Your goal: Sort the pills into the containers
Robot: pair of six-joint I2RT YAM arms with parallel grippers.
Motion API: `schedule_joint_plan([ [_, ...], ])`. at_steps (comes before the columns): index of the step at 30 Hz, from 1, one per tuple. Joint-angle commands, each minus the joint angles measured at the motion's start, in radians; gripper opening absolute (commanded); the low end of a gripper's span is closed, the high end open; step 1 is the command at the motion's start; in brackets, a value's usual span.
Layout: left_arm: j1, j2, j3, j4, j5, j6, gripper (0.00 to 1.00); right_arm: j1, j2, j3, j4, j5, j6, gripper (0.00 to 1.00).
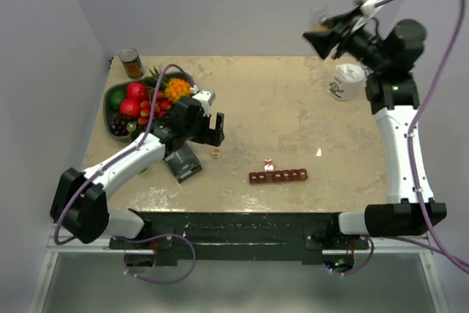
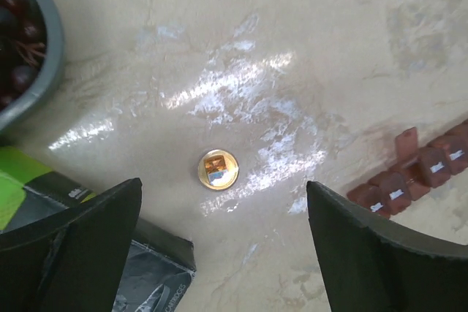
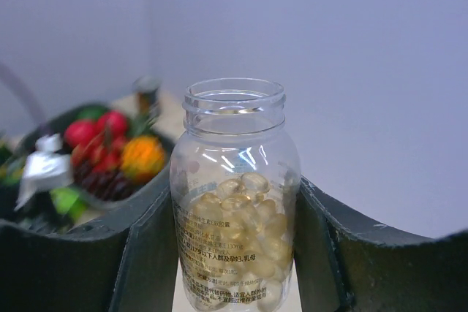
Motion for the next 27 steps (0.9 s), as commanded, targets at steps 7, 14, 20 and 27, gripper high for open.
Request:
schedule_joint_plan([
  [7,0.006,-0.300,-0.109,0.147,-0.058,-0.053,0.99,0.084,-0.136,-0.138,0.389,-0.116,0.485,0.13],
  [14,0.015,-0.349,-0.123,0.240,0.008,-0.046,0.99,-0.340,-0.095,-0.046,0.721,0.013,0.770,0.19],
  [20,0.015,-0.363,-0.172,0.354,0.145,-0.009,0.99,-0.032,-0.343,-0.360,0.660,-0.081,0.545,0.21],
  [27,0.015,-0.365,-0.200,0.359,0.261,0.062,0.99,-0.093,-0.292,-0.491,0.842,-0.115,0.817,0.17],
])
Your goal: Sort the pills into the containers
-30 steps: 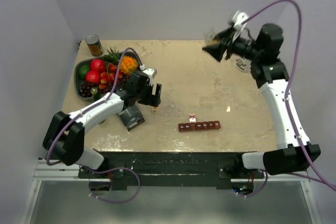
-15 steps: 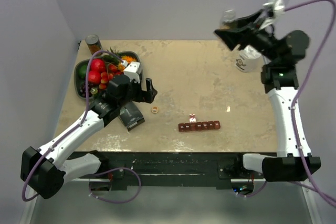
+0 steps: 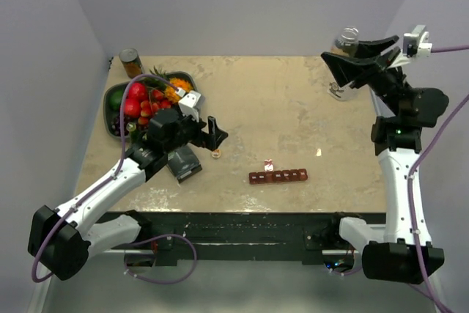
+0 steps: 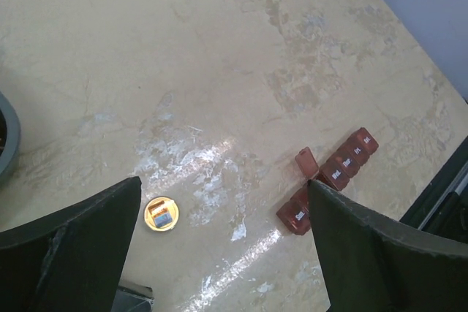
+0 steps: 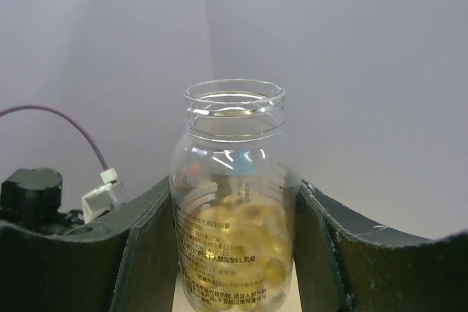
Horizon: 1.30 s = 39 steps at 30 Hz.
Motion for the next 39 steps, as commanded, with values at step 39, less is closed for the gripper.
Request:
schedule_joint_plan([
  [39,-0.067,-0.308,-0.258,0.106,0.265,0.565,0.98,0.400,0.093,-0.378,-1.456,0.257,-1.646,0.20],
])
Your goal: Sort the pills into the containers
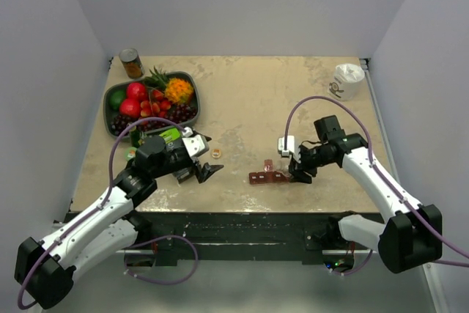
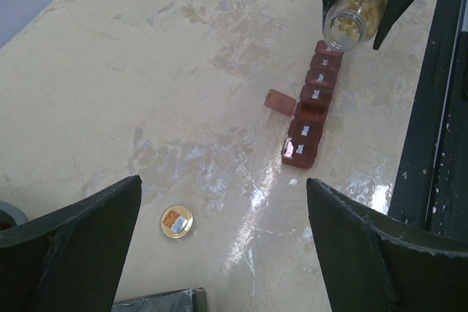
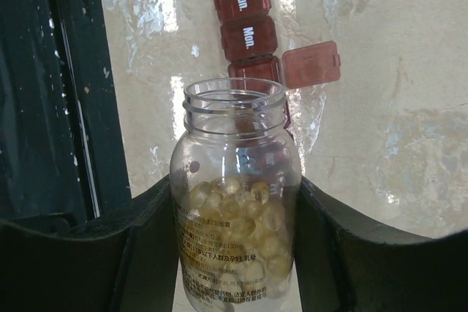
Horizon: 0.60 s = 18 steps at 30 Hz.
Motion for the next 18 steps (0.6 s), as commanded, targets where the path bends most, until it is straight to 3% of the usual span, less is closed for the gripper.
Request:
schedule_joint_plan([
  [1,-0.019,-0.030,-0.006,0.023,-0.046,0.053,0.98,0.039,0.018,0.004,-0.020,0.070,0.043,0.20],
  [18,-0.030,-0.045,-0.001,0.005,-0.077,0.058,0.98,0.157,0.123,-0.002,0.086,0.256,0.267,0.17],
])
